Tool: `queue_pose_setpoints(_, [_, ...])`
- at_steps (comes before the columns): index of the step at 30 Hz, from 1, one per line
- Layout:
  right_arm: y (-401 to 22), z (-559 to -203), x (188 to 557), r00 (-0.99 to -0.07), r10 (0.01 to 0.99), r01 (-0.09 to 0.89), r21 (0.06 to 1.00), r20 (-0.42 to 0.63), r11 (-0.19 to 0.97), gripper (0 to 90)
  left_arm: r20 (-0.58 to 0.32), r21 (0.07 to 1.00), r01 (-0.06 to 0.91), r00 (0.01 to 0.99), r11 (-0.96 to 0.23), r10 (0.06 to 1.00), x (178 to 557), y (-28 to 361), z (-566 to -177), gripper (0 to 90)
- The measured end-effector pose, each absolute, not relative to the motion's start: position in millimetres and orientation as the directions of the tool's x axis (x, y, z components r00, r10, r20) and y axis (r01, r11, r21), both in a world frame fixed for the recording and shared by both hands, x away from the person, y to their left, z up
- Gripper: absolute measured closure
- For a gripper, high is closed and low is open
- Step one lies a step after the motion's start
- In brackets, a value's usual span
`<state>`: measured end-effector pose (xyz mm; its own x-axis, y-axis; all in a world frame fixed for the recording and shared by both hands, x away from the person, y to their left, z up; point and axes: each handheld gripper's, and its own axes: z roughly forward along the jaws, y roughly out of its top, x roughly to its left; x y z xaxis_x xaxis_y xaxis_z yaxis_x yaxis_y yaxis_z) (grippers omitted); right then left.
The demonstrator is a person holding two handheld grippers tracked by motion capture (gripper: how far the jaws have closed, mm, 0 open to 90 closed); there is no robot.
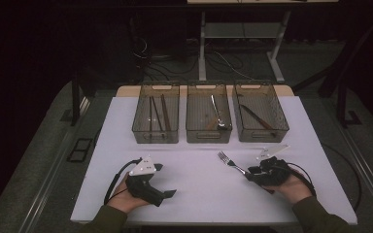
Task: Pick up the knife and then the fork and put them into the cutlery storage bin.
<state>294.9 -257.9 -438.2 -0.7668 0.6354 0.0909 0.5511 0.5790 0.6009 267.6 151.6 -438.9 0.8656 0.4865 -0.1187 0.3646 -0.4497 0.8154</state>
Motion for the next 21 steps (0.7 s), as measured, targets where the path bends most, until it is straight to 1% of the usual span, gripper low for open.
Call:
queue_pose_setpoints(8, [-249.7,-437.9,294.7,-0.791,0.611,0.516,0.561,0.023,0.647,70.6,-0.118,0.815,0.362,0.868,-0.453,0.482,267.7,151.1,-438.9,0.0])
queue_pose_setpoints(12, [-245.1,-434.5,299.4,-0.797,0.603,0.531,0.514,0.032,0.673,71.0,-0.118,0.815,0.362,0.868,-0.452,0.482,267.6,151.1,-438.9,0.0])
queue_pose_setpoints(15, [-240.1,-430.9,305.2,-0.801,0.597,0.545,0.461,0.042,0.7,71.2,-0.117,0.815,0.361,0.869,-0.454,0.48,267.5,150.9,-438.9,0.0])
queue_pose_setpoints(21, [-225.0,-423.9,320.4,-0.826,0.562,0.543,0.317,0.035,0.778,71.6,-0.118,0.815,0.36,0.87,-0.453,0.48,267.7,151.1,-438.8,0.0])
